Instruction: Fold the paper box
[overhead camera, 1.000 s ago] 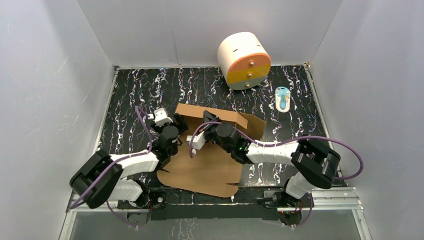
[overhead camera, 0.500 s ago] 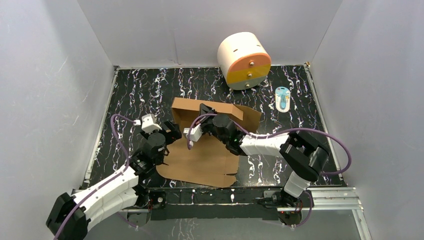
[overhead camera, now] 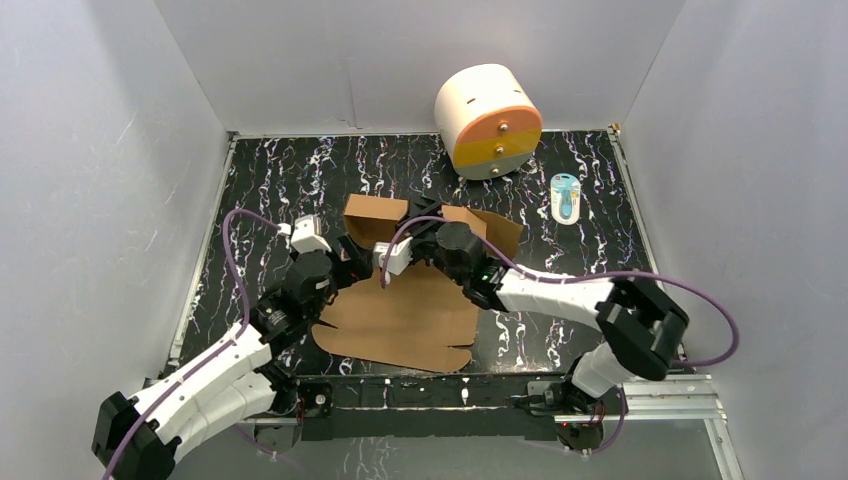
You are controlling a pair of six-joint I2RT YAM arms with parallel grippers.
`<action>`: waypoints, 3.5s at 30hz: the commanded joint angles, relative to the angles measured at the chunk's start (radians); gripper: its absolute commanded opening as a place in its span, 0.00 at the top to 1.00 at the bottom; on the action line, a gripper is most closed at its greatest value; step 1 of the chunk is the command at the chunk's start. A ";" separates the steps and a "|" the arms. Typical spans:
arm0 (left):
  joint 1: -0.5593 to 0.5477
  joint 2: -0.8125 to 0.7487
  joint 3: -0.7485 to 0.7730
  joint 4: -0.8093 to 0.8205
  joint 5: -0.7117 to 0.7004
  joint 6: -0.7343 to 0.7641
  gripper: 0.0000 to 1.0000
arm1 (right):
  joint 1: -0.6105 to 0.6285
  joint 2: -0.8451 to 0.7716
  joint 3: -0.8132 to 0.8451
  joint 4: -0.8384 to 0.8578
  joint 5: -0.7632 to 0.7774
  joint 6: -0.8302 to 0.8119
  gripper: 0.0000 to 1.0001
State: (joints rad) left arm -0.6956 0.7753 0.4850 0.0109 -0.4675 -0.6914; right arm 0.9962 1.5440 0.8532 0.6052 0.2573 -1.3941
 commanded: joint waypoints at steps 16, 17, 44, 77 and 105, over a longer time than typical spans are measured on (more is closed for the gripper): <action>0.005 0.151 0.165 0.027 0.285 -0.165 0.16 | 0.010 -0.468 -0.046 -0.476 -0.014 0.816 0.06; 0.004 0.156 0.163 0.032 0.285 -0.164 0.16 | 0.010 -0.472 -0.060 -0.462 -0.015 0.816 0.05; 0.050 0.260 0.155 0.343 0.396 -0.486 0.21 | 0.010 -0.584 -0.038 -0.471 0.138 1.070 0.05; 0.140 0.427 0.043 0.788 0.027 -0.671 1.00 | -0.009 -0.661 -0.193 -0.240 0.282 1.017 0.05; 0.197 0.071 0.145 0.066 0.242 -0.137 0.27 | -0.470 -0.527 -0.380 -0.007 -0.239 1.340 0.18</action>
State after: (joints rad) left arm -0.4915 0.9268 0.5785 0.2169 -0.2573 -0.9550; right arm 0.5591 0.9852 0.5137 0.4091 0.0853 -0.1032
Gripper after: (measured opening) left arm 0.713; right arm 0.827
